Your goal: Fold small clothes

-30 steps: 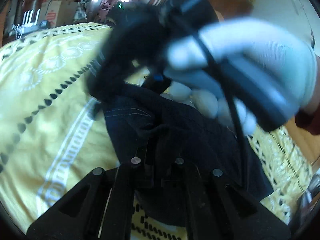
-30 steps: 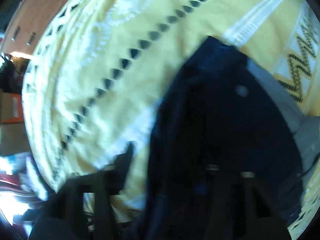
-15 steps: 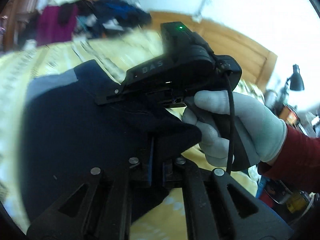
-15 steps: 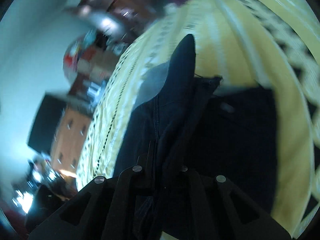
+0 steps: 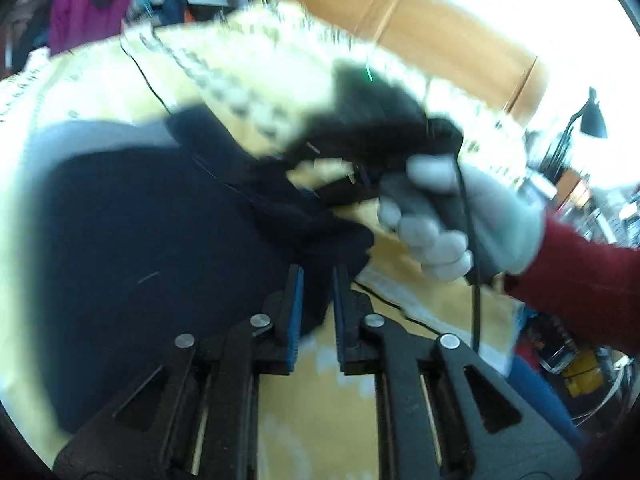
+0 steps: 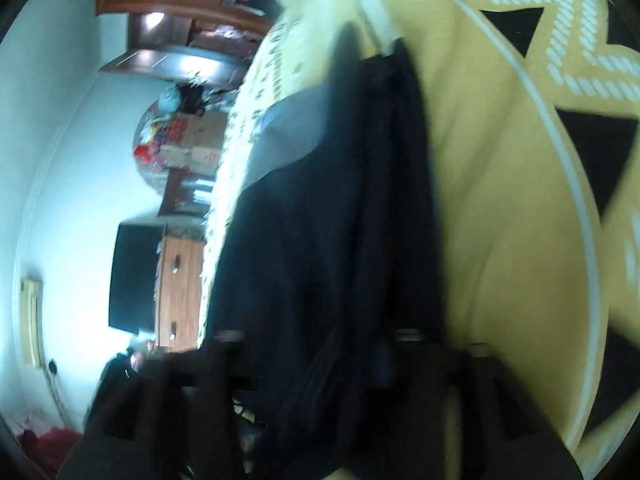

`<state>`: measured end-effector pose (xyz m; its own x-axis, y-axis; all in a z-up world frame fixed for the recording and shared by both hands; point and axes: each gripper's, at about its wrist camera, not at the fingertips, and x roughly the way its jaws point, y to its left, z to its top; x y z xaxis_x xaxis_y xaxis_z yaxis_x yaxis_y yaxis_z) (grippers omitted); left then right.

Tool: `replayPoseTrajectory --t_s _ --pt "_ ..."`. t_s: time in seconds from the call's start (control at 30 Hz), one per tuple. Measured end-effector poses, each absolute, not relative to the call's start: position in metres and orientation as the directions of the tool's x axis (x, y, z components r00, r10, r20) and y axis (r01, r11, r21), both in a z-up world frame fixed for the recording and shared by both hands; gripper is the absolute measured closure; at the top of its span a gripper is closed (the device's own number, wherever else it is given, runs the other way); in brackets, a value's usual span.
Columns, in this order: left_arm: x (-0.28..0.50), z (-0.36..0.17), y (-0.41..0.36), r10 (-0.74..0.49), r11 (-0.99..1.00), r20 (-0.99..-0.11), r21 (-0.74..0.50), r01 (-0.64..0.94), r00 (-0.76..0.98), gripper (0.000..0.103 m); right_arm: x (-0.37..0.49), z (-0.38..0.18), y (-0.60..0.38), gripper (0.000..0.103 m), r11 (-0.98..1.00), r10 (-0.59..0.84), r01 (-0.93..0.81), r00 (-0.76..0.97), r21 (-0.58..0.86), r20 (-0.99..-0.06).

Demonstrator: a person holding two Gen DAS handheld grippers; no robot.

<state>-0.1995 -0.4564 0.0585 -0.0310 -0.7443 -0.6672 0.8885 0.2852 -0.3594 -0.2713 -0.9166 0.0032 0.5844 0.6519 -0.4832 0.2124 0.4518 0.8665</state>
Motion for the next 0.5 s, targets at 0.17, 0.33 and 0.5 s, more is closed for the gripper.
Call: replayPoseTrajectory --t_s 0.17,0.33,0.5 --pt "-0.195 0.081 -0.393 -0.726 0.433 -0.674 -0.292 0.853 0.137 0.074 -0.297 0.019 -0.884 0.037 0.48 0.669 0.185 0.555 0.858 -0.494" --pt "-0.176 0.085 -0.391 -0.7 0.493 -0.678 -0.234 0.838 0.223 0.074 -0.294 0.029 -0.879 0.089 0.592 0.604 0.188 0.541 0.784 -0.585" --pt "-0.166 0.088 -0.386 -0.751 0.463 -0.627 -0.279 0.842 0.205 0.074 -0.316 0.002 -0.906 0.091 0.568 0.588 0.234 0.556 0.789 -0.587"
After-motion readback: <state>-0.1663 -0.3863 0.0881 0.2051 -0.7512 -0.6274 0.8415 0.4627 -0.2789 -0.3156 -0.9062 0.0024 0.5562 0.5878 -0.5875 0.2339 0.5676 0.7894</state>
